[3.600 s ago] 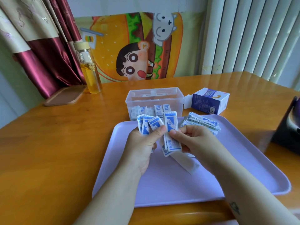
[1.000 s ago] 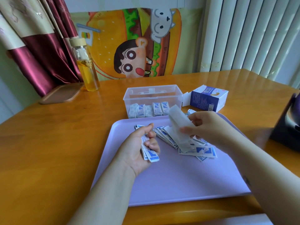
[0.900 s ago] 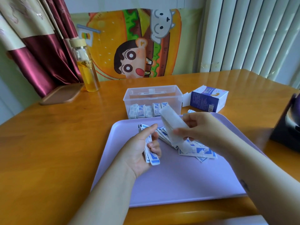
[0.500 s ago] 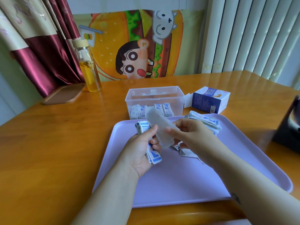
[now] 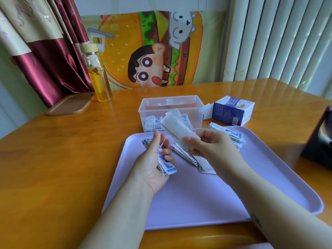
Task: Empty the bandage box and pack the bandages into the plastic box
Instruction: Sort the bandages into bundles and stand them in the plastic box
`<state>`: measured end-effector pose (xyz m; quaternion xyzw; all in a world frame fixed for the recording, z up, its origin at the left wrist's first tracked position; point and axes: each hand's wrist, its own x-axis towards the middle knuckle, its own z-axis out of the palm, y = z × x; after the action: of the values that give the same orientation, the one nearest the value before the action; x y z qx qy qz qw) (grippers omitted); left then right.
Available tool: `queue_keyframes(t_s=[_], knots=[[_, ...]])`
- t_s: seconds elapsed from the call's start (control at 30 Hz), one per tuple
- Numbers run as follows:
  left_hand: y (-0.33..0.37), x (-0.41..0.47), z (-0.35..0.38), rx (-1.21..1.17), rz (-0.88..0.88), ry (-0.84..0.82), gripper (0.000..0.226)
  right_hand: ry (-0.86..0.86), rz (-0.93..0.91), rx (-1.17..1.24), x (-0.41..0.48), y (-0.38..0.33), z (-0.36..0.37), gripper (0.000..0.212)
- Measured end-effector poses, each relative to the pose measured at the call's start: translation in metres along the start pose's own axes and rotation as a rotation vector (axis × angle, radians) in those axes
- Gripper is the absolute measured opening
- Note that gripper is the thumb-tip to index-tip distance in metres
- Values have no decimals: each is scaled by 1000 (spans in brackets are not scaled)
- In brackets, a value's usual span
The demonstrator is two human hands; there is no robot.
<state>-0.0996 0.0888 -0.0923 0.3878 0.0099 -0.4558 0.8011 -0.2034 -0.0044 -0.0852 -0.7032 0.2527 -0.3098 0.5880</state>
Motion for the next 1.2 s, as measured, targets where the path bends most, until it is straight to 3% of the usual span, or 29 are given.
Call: queue_keyframes(t_s=[0.13,0.2,0.23,0.43,0.5,0.57,0.63,0.7,0.83,0.93,1.0,1.07,1.2], knots=[[1,3,-2,-48,-40,47,76,166,-504,-428,-9,-2,12,11],[2,-1,-2,-60,-88,8,107,121,-655,-588,-13,3,20,8],[3,-2,-2,-61,-93,6,109,91,-677,-658,-14,7,23,10],[5,-6,3,-84,-102,-1,70,-332,-518,-725,-15,2,17,16],[3,-5,1,-19,-143,-5,48,-404,-464,-690,-14,-1,9,36],[1,-4,-3,19,-163,-31,27,-383,-508,-725,-13,-2,2,69],[-1,-5,-3,44,-164,-95,18,-371,-526,-804,-12,-1,-2,96],[-4,-7,-1,131,-172,-179,15,-417,-482,-814,-10,-1,-2,105],[-8,-15,5,328,-131,-208,16,-565,-427,-710,-1,-7,-1,93],[-5,-12,6,187,-43,-148,12,-492,-330,-752,10,-23,-15,102],[-2,-7,5,34,35,-61,8,-399,-160,-928,17,-33,-31,96],[-1,-4,2,-47,79,-15,6,-348,-43,-1166,23,-34,-38,77],[-1,-5,2,-75,120,43,5,-332,-21,-1240,23,-16,-29,60]])
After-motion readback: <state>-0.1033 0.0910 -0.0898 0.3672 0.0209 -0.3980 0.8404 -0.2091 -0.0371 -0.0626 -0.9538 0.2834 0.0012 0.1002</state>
